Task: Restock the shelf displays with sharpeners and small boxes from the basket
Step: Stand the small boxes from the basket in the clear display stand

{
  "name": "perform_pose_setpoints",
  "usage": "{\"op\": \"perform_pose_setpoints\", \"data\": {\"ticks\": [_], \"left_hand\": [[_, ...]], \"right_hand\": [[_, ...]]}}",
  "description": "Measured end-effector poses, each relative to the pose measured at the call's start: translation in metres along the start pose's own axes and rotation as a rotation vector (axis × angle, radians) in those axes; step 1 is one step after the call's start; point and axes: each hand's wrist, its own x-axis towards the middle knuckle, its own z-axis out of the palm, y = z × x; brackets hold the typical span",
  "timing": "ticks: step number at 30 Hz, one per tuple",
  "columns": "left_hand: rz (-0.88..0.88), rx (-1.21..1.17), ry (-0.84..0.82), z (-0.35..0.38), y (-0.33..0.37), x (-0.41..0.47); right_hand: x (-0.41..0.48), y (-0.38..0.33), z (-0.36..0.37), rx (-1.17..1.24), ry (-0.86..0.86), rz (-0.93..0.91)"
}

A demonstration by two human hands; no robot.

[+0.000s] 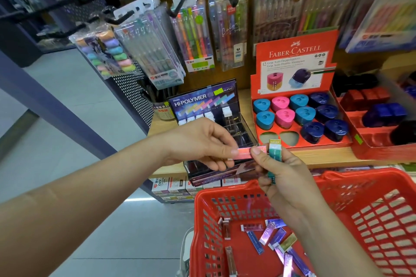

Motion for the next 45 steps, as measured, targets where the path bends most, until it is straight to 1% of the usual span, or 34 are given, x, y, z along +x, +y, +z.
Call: {"op": "perform_pose_setpoints", "data": {"ticks": [2, 4, 6, 8, 10, 12, 17, 24, 27, 31, 36, 41, 45], "left_hand": [[0.019, -0.019, 0.042, 0.000, -0.002, 0.001], [0.064, 0.005, 0.145, -0.005, 0.001, -0.001], [0.136, 0.122, 0.295, -0.020, 0.009, -0.007], [0.185, 0.293, 0.435, -0.040, 0.017, -0.016], [0.209, 0.427, 0.508, -0.056, 0.021, -0.023], [0.210, 0.554, 0.525, -0.063, 0.022, -0.026], [0.151, 0.924, 0.544, -0.056, 0.006, -0.015], [0.208, 1.156, 0.566, -0.052, -0.017, -0.001], [0.238, 1.232, 0.543, -0.048, -0.021, 0.000], [0.292, 1.286, 0.531, -0.045, -0.022, 0.002], [0.348, 1.251, 0.521, -0.047, -0.025, 0.004], [0.266, 1.080, 0.493, -0.055, -0.026, 0.001], [0.256, 1.073, 0.466, -0.052, -0.032, 0.002]], "right_hand": [[-0.001, 0.000, 0.001, 0.009, -0.004, 0.019], [-0.001, -0.001, 0.001, 0.037, -0.005, 0.058], [0.001, -0.002, 0.001, 0.111, 0.010, 0.106], [0.002, -0.003, -0.001, 0.174, 0.003, 0.129], [0.003, -0.003, -0.003, 0.195, -0.024, 0.125], [0.002, -0.003, -0.004, 0.204, -0.052, 0.117], [-0.002, -0.006, -0.004, 0.126, -0.074, 0.087], [-0.002, -0.003, -0.004, 0.083, -0.074, 0.067], [-0.003, -0.004, -0.003, 0.064, -0.078, 0.068], [-0.003, -0.003, 0.000, 0.063, -0.101, 0.074], [-0.003, 0.000, 0.000, 0.043, -0.127, 0.097], [-0.002, 0.002, -0.001, 0.044, -0.100, 0.130], [-0.002, 0.004, -0.001, 0.051, -0.111, 0.143]]}}
